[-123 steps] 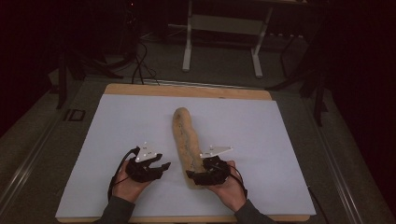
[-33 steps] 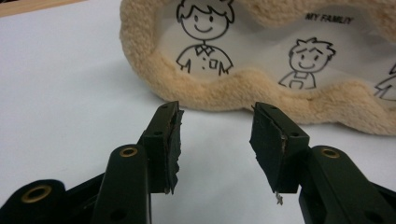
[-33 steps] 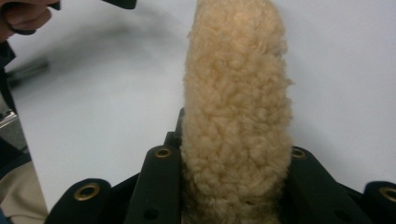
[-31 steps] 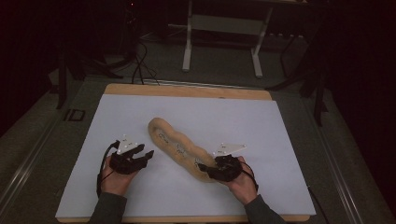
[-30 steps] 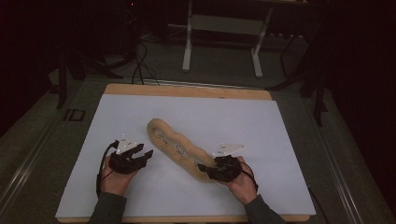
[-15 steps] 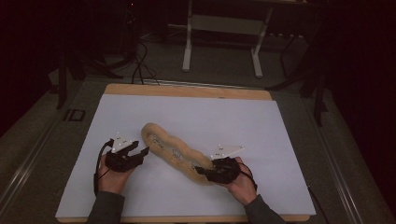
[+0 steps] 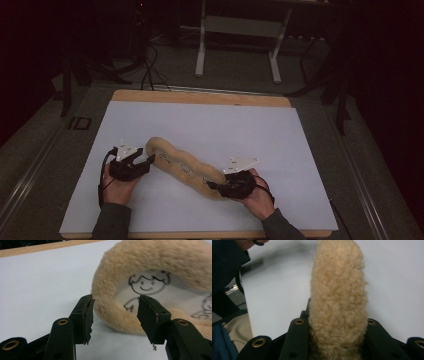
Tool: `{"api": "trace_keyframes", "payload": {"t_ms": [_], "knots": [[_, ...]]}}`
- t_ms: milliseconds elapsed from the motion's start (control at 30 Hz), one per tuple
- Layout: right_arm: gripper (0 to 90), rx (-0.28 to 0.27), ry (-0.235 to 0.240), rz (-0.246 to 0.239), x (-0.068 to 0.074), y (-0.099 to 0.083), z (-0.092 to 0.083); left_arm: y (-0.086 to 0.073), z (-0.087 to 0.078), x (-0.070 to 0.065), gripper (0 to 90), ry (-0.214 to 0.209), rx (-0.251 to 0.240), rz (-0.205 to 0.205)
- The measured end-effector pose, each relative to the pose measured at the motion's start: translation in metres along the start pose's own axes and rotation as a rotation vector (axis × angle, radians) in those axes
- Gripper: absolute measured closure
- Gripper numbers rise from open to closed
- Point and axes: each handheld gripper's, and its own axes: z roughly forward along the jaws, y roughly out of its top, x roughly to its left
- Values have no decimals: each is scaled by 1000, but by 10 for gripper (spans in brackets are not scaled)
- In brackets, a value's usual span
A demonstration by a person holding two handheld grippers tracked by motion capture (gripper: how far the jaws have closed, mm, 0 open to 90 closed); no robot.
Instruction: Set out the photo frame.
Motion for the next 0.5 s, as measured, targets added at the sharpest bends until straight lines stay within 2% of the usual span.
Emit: {"api": "trace_keyframes", "payload": {"t_ms": [233,333,433,500], "knots": [[712,5,13,-24,2,0,0,-1,5,4,504,17,3,8],[712,13,10,-36,2,0,1,-2,12,2,519,22,14,30],[711,18,9,-45,2,0,1,-1,15,-1,542,48,26,64],[711,20,12,-42,1,0,1,-1,15,-1,577,56,27,62]]}}
